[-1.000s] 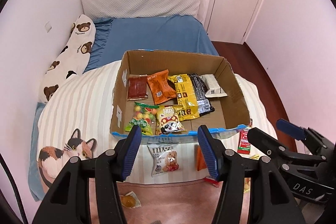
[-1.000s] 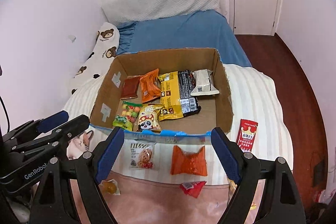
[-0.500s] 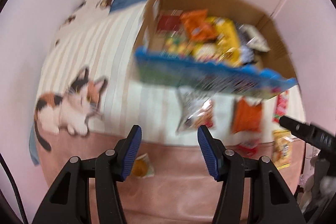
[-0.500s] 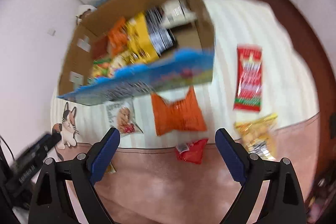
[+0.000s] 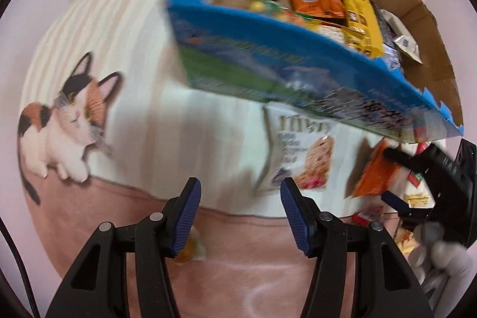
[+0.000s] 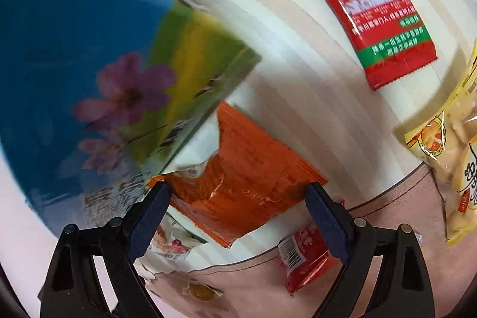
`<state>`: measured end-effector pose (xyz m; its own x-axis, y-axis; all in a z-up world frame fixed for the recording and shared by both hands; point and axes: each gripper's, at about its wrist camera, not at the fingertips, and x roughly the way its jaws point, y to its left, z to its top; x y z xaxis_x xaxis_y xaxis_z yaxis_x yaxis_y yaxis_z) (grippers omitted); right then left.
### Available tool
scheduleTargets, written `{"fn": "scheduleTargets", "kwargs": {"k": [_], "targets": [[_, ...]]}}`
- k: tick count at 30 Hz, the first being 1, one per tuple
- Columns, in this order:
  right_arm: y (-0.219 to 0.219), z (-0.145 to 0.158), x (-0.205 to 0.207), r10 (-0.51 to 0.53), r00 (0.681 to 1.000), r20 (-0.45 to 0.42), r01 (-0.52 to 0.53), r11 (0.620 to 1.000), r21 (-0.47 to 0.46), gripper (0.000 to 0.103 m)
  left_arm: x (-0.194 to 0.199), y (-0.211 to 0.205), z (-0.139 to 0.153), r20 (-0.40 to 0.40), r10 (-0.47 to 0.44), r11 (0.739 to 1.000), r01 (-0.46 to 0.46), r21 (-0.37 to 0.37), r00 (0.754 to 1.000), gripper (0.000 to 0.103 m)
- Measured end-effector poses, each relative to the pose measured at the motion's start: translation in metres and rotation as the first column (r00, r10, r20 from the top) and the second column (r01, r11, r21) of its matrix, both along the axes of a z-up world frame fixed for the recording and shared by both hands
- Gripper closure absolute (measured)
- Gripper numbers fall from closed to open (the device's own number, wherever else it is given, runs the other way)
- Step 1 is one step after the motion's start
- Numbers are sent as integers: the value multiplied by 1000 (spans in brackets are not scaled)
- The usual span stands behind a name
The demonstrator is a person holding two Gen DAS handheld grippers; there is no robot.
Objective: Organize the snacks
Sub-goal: 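Move both tools back to the snacks on the bed, then grasp the white nitz cookie bag with left tool while right grasps orange packet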
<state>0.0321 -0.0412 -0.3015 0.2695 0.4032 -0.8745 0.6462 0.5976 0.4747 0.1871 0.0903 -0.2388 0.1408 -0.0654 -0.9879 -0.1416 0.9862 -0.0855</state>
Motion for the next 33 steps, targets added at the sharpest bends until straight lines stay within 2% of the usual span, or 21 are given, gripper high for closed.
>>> {"fn": "scheduleTargets", "kwargs": {"k": [1,2,3,5,7,9,11,12,14,16,18,20,22,24,26,27,29,30,31,32,33], "targets": [[4,4,1,58,998,3,-58,998,-35,22,4,-5,-2,-5,-9,1000,9,-5,1000,50],[9,9,3,128,992,6,-127,989,-78,24,7,-8,-4,-8,-17,1000,17,-11,1000,50],[16,13,6,217,976,-4,-216,968,-125,27,10,-13,-7,-17,-28,999,28,-25,999,50],[33,20,9,376,925,-56,-379,899,-219,29,15,-21,-14,-32,-38,998,36,-43,999,50],[40,27,7,447,891,-79,-450,844,-292,29,21,-31,-23,-50,-54,997,51,-61,997,50],[39,32,4,459,885,-77,-458,831,-317,28,28,-41,-33,-71,-75,996,71,-63,995,50],[31,35,-1,409,911,-48,-405,868,-286,20,34,-49,-41,-85,-85,995,79,-67,993,50],[24,35,-5,363,931,-28,-358,900,-247,16,37,-52,-46,-89,-83,995,77,-71,993,50],[8,27,-16,233,972,-11,-232,963,-135,16,43,-55,-51,-89,-75,996,70,-58,993,50],[-6,15,-29,71,997,12,-71,997,6,16,49,-58,-52,-69,-67,997,64,-45,995,50],[-18,-2,-43,-76,997,-11,77,990,119,16,48,-58,-53,-55,-63,997,61,-40,996,50],[-23,-20,-54,-193,979,-66,203,959,199,16,46,-58,-54,-43,-71,997,70,-36,997,50],[-21,-32,-56,-231,967,-106,251,939,235,15,42,-60,-56,-43,-77,997,75,-29,996,50],[-15,-40,-57,-213,970,-121,236,944,229,17,36,-60,-56,-50,-89,996,88,-26,995,50],[-6,-39,-47,-147,983,-112,165,972,169,23,28,-60,-58,-60,-109,994,108,-18,992,50],[0,-36,-43,-92,991,-98,104,986,133,30,24,-60,-58,-70,-126,992,126,-11,989,50],[18,-26,-30,75,994,-78,-73,997,30,35,20,-61,-58,-78,-145,989,145,-2,986,50],[29,-20,-24,167,983,-73,-170,985,-33,36,16,-61,-57,-80,-152,988,152,-3,985,50],[42,-13,-18,275,958,-81,-284,952,-118,36,13,-59,-57,-83,-152,988,151,-12,985,50],[55,-7,-13,373,923,-97,-385,901,-198,36,7,-59,-57,-91,-149,989,147,-25,985,50],[69,-1,-9,463,879,-119,-477,833,-280,36,5,-58,-59,-103,-144,989,140,-44,984,50]]}}
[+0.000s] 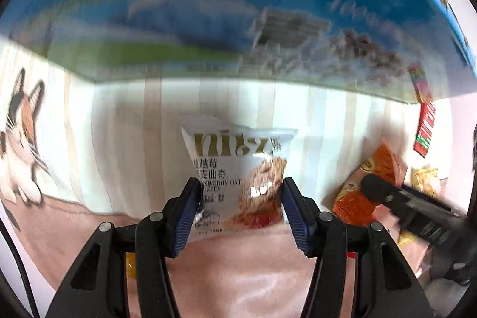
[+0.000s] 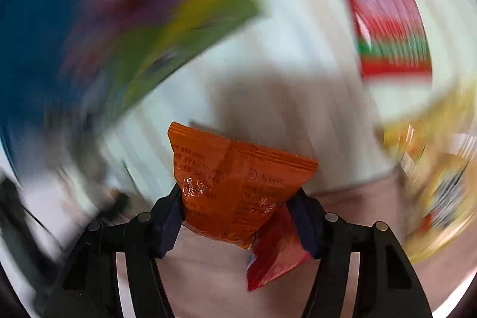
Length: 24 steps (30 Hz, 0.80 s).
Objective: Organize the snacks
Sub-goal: 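Grasp the white nitz cookie bag with left tool while right grasps orange packet, then carry both packets into the box and open both tools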
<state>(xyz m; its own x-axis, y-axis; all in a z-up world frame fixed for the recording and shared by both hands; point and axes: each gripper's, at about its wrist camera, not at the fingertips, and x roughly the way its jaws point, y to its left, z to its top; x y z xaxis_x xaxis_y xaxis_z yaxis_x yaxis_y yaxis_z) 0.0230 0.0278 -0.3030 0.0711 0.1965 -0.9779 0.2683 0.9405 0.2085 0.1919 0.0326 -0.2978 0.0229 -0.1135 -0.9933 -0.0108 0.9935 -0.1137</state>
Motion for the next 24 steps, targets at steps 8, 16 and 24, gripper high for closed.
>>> {"fn": "scheduleTargets", "kwargs": {"k": [8,16,24], "targets": [[26,-8,-1,26,999,30,-24,999,-43,35,3,-6,-28,-18,-23,999,24,48,1000,49],[65,-13,-24,184,983,-16,-184,979,-92,37,-47,-3,-28,-49,-14,1000,14,-10,999,51],[35,-26,-12,112,994,4,-111,991,-74,38,-44,-13,-35,-36,-23,999,24,22,999,56]]}}
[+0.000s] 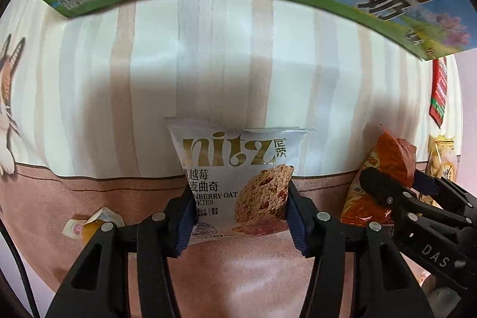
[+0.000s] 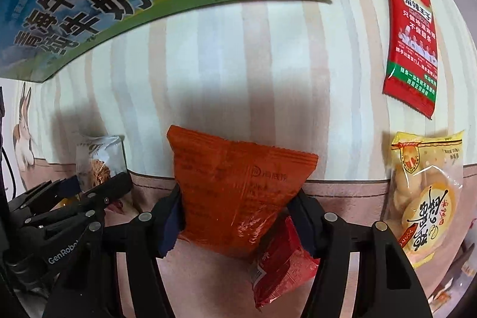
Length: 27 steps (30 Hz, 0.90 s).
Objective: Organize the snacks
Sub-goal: 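Carry both packets into the box and open both tools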
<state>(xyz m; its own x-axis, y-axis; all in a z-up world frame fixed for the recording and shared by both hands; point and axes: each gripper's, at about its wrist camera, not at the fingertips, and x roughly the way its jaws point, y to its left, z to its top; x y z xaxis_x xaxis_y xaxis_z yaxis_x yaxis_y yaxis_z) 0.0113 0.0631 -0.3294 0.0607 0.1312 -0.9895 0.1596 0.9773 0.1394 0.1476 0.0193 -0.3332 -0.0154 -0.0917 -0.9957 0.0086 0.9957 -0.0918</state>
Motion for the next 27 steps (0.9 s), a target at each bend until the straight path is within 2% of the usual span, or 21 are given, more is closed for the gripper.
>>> {"fn": "scheduleTargets", "kwargs": {"k": [1,2,5,8,11,14,18,21,22,24,27], "targets": [[-2,5,-1,0,1000,9,0,1000,-3,40,-3,-1,2,4,-1,1000,1,0,1000,57],[-23,10,-5,5,1000,16,-5,1000,-5,40,-5,0,5,8,1,1000,-1,-7,1000,58],[-29,21,-15,2,999,36,-3,1000,17,44,-12,0,17,7,12,999,-11,-37,1000,58],[-34,47,-22,6,998,68,-9,999,48,44,-17,8,41,24,9,997,-7,-78,1000,58],[-42,80,-25,23,993,120,-32,997,75,44,-19,9,75,55,6,990,1,-141,998,58],[-49,118,-23,44,985,169,-60,994,91,44,-6,8,122,101,21,975,2,-221,995,58],[-58,182,4,99,967,234,-114,992,52,44,33,10,180,163,45,951,8,-310,986,58],[-57,232,33,146,948,282,-153,988,2,44,61,5,199,193,52,948,13,-319,980,58],[-44,237,45,164,944,286,-166,986,-20,44,75,3,204,201,50,947,17,-320,978,58],[-46,246,62,187,935,301,-178,982,-55,44,99,-7,207,196,54,948,12,-318,979,57],[-47,251,92,217,930,297,-196,976,-99,44,140,-14,196,147,55,948,-5,-319,988,57]]}}
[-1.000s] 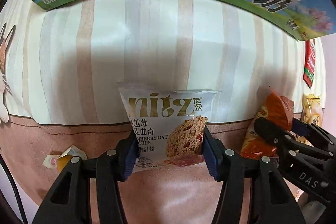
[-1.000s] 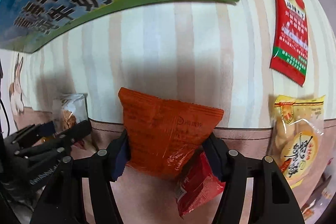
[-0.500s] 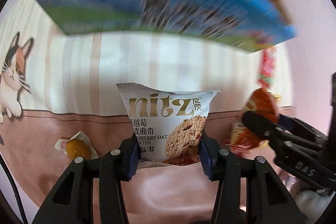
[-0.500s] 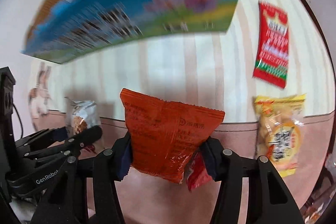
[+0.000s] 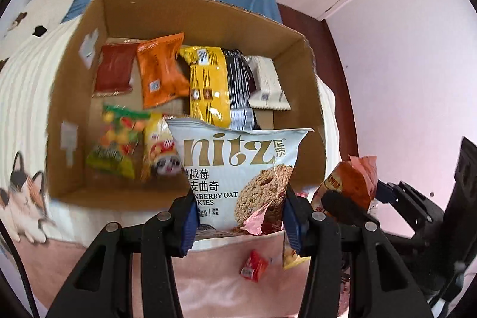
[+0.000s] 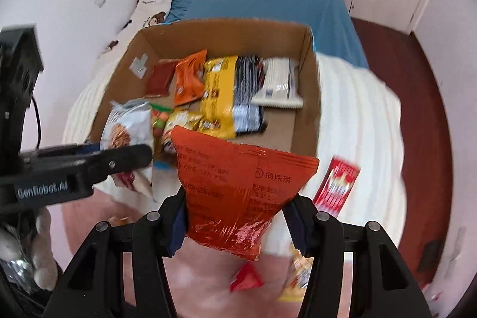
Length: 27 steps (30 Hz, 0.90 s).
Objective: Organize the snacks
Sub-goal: 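Carry both packets into the box and open both tools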
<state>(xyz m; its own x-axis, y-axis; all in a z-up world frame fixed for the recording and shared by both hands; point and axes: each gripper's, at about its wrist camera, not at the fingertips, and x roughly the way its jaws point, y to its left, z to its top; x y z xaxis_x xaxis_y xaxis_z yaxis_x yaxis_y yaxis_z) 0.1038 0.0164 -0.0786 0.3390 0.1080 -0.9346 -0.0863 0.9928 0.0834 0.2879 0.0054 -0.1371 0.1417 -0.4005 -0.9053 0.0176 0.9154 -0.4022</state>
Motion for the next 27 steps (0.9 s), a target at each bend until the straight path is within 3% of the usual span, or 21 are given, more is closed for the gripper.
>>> {"fn": "scheduleTargets", "kwargs": {"k": [8,12,13,15,16,22,27], "targets": [[4,-43,59,15,999,-51,-19,996,-85,44,46,-5,-32,-98,4,1000,-3,10,995,57],[-2,-69,71,-2,993,-115,-6,998,-66,42,54,-18,-48,-148,-31,998,37,41,988,55],[-4,-76,73,-10,991,-135,1,997,-71,34,55,-21,-49,-144,-41,997,49,55,989,53],[-5,-83,76,-17,989,-147,4,996,-92,14,55,-25,-52,-134,-53,993,66,96,990,26],[-6,-86,76,-19,989,-149,4,995,-100,11,55,-26,-52,-126,-58,993,70,95,990,21],[-17,-88,74,-42,988,-150,27,995,-100,7,51,-24,-48,-96,-39,990,52,135,995,18],[-24,-83,65,-61,990,-127,49,994,-95,7,41,-20,-42,-10,-37,975,38,217,999,18]]}}
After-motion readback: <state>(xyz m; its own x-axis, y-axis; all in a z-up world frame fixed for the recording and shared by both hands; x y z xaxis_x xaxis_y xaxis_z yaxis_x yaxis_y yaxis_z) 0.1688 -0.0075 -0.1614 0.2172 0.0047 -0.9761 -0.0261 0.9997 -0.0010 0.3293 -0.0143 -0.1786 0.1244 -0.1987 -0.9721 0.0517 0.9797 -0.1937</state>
